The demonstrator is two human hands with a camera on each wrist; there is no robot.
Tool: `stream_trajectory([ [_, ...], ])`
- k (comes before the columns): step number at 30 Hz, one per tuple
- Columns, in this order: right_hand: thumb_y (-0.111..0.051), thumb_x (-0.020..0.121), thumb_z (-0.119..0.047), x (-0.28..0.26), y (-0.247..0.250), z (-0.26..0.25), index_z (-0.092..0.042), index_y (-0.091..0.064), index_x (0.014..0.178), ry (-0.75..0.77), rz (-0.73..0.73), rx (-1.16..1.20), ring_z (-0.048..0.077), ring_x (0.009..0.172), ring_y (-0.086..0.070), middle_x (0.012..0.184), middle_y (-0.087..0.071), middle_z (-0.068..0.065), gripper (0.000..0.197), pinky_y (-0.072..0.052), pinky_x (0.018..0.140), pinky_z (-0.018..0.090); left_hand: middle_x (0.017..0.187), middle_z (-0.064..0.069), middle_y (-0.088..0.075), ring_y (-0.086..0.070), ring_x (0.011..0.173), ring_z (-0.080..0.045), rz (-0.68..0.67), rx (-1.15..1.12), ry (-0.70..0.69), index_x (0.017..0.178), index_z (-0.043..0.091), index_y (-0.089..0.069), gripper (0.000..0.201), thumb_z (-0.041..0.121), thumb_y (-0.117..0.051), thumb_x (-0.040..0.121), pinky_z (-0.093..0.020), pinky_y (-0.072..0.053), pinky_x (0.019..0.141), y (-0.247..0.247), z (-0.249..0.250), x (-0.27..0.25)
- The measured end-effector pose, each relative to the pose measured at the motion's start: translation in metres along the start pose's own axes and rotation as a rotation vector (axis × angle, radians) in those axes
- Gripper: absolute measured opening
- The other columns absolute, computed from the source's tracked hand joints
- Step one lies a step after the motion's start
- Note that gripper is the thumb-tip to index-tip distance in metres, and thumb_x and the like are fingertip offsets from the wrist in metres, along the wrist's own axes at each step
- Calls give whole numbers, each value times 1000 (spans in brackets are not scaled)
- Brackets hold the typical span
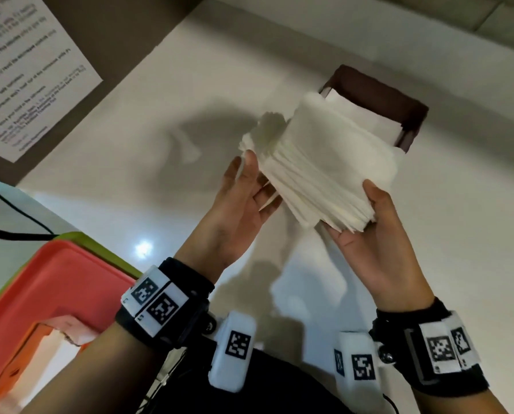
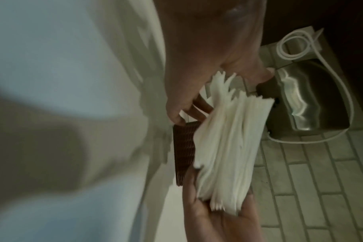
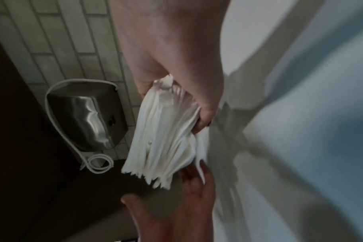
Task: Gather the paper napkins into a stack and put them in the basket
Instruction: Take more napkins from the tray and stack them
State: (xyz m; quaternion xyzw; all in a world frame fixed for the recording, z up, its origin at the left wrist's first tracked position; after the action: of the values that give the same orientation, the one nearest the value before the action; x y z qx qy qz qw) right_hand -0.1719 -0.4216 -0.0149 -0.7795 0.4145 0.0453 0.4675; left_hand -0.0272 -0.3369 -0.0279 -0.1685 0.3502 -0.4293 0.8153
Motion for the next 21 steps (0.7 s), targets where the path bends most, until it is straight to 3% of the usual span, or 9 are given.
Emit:
stream_trajectory([
  [3,-44,100,-19,-2,-9,18,-9,-45,142,-71,-65,13,28,133,-50,143,-54,12,43,-38,111,42,145,-1,-53,-53,132,-23,-44,52,-64,150,40,-18,116,53,-86,57,-48,-45,106,-13,-2,2],
  [8,-59,88,-4,-7,-8,26,-14,-44,139,-26,-36,-348,27,122,-60,134,-62,12,54,-48,102,44,136,-13,-59,-60,123,-30,11,134,-140,140,22,-37,82,15,-84,73,-51,-53,95,-17,2,6],
  [11,-85,66,-29,-12,-3,-6,-34,-24,134,166,73,-609,14,121,-60,139,-52,8,93,-51,99,37,136,-10,-59,-60,123,-25,15,208,-129,139,22,-37,80,9,-82,75,-48,-55,93,-8,10,8],
  [12,-87,58,-40,-15,-9,-23,-41,-17,134,286,71,-817,9,127,-53,142,-44,3,103,-48,102,33,135,-7,-59,-60,122,-22,25,268,-147,138,22,-36,82,9,-83,73,-43,-56,92,-5,15,8],
  [14,-83,56,-50,-21,-32,-48,-41,-10,138,497,-27,-1195,6,139,-34,148,-30,-3,110,-35,111,27,131,-2,-58,-61,119,-14,12,415,-189,136,20,-34,84,6,-84,70,-33,-56,90,-1,24,6],
  [16,-81,59,-50,-24,-57,-58,-36,-13,143,572,-182,-1418,6,143,-25,151,-27,-9,109,-28,114,22,130,3,-58,-60,119,-8,-51,529,-203,136,22,-32,87,3,-85,69,-29,-55,90,-3,29,1],
  [19,-85,62,-46,-17,-80,-55,-39,-24,145,468,-319,-1582,5,139,-30,143,-37,-22,103,-28,112,20,126,12,-57,-59,115,1,-167,611,-211,133,31,-32,88,-1,-84,69,-21,-54,86,-9,34,-7],
  [21,-86,62,-42,-11,-87,-48,-42,-32,141,415,-346,-1653,5,134,-33,135,-44,-25,96,-30,111,25,121,17,-57,-59,112,4,-237,641,-210,127,38,-32,88,-4,-83,68,-19,-53,84,-13,35,-11],
])
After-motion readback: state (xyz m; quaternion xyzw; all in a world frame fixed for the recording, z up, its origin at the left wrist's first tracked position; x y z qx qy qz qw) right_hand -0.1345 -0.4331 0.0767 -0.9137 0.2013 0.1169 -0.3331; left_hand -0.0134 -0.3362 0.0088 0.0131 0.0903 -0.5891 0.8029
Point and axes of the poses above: each hand's wrist, its own x-axis towards the middle knuckle, its own y-axis out of the back of the hand, z = x × y, the point moved 7 cm from there along x, towards the middle knuckle
